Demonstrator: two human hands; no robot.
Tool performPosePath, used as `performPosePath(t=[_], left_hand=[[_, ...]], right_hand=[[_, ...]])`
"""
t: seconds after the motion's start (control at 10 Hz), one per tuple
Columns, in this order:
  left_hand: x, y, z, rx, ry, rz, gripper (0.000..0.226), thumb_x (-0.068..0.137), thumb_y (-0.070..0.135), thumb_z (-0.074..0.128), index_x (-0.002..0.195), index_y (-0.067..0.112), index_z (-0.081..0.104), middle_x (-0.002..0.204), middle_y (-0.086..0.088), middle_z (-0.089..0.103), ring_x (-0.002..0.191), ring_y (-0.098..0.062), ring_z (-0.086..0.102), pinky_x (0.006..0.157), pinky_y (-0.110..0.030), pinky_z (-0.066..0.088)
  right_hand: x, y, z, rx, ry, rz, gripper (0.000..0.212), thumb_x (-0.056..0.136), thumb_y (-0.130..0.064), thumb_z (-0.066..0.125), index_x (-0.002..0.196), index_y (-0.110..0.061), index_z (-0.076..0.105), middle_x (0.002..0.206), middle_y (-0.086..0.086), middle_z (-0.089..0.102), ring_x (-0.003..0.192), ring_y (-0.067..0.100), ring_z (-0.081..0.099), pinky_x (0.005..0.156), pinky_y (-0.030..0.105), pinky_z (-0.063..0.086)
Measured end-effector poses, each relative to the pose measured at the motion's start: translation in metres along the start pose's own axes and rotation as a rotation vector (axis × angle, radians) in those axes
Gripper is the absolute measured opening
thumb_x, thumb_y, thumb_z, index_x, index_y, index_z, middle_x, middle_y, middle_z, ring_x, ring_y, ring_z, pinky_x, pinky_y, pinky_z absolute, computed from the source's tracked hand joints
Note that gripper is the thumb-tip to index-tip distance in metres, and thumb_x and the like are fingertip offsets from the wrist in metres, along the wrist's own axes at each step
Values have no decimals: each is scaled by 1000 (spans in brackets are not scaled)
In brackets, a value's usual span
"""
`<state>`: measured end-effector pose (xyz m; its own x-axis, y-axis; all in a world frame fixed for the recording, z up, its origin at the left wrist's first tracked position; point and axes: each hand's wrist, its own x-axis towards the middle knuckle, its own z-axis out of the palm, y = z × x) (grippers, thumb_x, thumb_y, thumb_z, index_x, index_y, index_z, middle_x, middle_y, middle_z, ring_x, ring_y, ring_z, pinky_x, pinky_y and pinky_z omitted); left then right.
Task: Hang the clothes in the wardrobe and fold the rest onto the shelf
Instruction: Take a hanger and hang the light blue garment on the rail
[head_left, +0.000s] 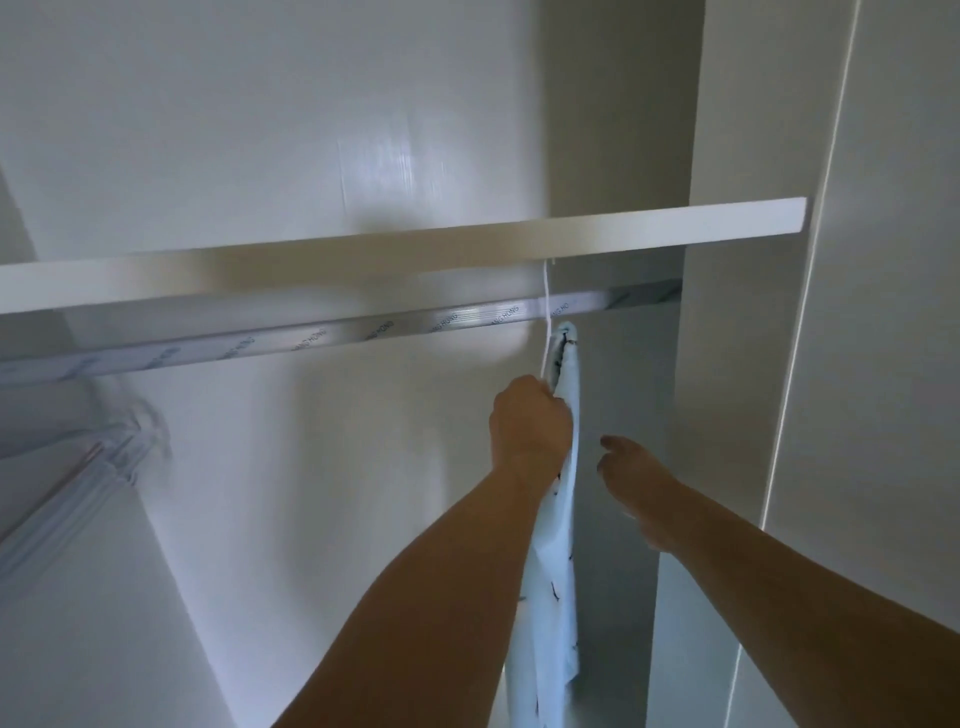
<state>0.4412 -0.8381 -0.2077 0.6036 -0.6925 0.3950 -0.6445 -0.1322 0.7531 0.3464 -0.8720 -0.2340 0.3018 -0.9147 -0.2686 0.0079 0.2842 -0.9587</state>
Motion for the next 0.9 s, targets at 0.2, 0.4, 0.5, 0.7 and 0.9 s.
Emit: performPosePath(t=[0.2,0.4,0.5,0.7,0.9], left_hand=[[29,16,29,-95,-30,-74,24,94,12,43,96,1,64,103,-19,67,98,-36,61,82,-33,47],[33,21,65,-142,-95,-90,21,91,5,47,101,2,65,104,-17,66,97,-35,62,82,-33,49],[33,21,80,-157,-117,-111,20,90,7,48,99,6,66,104,-16,67,97,-35,63,84,-36,53],[35,12,98,-202,-151,-159,23,92,7,45,104,2,64,106,-16,66,97,-34,62,83,-35,53],[35,7,106,-282,-126,-198,25,93,8,45,107,2,65,109,-18,66,102,-35,62,87,-37,52]], right_hand=[[22,33,-21,-100,106,-181,38,96,-22,47,132,-33,51,117,-2,64,62,-18,53,69,-2,39],[44,65,-29,-790,-133,-25,66,90,-2,43,148,-16,16,129,15,51,84,18,56,55,18,37],[43,82,-33,-938,-207,46,91,82,-10,61,151,-15,2,148,13,34,125,26,46,94,29,44],[34,104,-41,-1132,-398,279,96,80,-26,72,152,-12,9,150,9,35,130,28,45,102,35,45],[24,112,-34,-955,-380,548,74,92,-61,43,142,-7,35,139,13,50,122,28,53,94,36,46]])
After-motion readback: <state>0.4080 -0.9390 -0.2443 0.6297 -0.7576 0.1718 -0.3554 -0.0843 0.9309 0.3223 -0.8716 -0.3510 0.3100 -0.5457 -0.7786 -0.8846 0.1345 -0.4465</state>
